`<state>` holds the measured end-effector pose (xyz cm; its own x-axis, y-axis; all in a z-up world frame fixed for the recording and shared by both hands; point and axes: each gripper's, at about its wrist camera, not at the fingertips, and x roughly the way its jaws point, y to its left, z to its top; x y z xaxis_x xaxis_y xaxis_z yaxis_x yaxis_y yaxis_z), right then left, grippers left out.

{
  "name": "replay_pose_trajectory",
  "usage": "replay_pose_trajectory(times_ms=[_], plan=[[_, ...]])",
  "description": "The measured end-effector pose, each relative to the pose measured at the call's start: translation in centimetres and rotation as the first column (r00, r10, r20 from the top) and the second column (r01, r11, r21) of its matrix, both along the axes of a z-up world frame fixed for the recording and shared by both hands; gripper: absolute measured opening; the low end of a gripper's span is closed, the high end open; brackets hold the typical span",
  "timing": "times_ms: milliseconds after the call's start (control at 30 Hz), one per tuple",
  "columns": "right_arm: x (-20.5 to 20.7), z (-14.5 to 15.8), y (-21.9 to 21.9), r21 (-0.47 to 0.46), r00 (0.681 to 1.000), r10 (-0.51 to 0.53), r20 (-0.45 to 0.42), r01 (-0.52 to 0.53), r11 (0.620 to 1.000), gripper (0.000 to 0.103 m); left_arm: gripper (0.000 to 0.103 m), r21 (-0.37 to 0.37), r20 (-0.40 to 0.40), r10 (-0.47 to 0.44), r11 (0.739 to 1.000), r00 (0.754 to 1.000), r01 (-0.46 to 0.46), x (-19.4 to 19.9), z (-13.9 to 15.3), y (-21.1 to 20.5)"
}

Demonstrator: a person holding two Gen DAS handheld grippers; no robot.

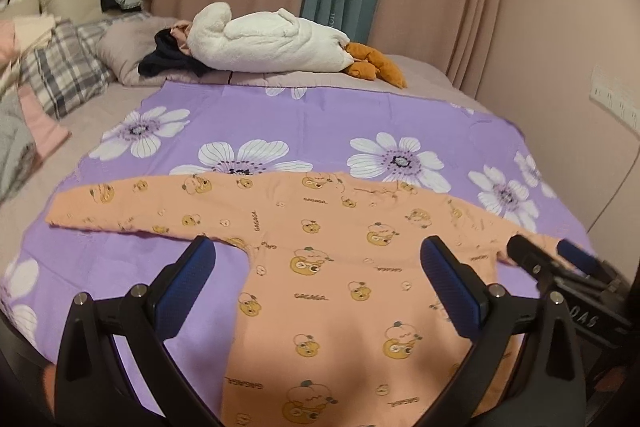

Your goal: Fold small clothes

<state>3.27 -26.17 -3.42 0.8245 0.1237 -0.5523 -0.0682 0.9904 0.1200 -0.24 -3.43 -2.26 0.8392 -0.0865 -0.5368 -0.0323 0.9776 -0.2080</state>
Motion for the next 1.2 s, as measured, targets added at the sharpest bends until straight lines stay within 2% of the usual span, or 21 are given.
replay_pose_trajectory(times_ms=[100, 367, 500, 867, 1200], plan=[[0.0, -0.1, 0.2, -0.004, 1.0, 0.006, 0.004, -0.006, 1.0, 0.102, 0.102, -0.03, 0.009, 0.012, 0.999, 1.0, -0.011, -0.1, -0.1, 0.3], [-0.2, -0.6, 0.6, -0.003, 1.0, 0.023, -0.001, -0.023, 1.0, 0.102, 0.103, 0.014, -0.048, 0.041, 0.999, 0.998, -0.04, 0.1, -0.8, 0.8], [-0.3, -0.8, 0.9, -0.005, 1.0, 0.03, -0.002, -0.03, 1.0, 0.102, 0.103, -0.012, -0.066, 0.067, 0.998, 0.996, -0.068, -0.1, -1.1, 1.4], [-0.2, -0.9, 1.2, -0.004, 0.999, 0.027, -0.019, -0.027, 1.0, 0.102, 0.103, -0.072, -0.094, 0.03, 0.997, 0.995, -0.036, -0.1, -1.1, 2.1], [-0.3, -0.8, 1.2, 0.017, 0.999, 0.024, -0.021, -0.024, 1.0, 0.102, 0.103, -0.056, -0.087, 0.006, 0.998, 0.996, -0.011, -0.3, -1.0, 1.7]])
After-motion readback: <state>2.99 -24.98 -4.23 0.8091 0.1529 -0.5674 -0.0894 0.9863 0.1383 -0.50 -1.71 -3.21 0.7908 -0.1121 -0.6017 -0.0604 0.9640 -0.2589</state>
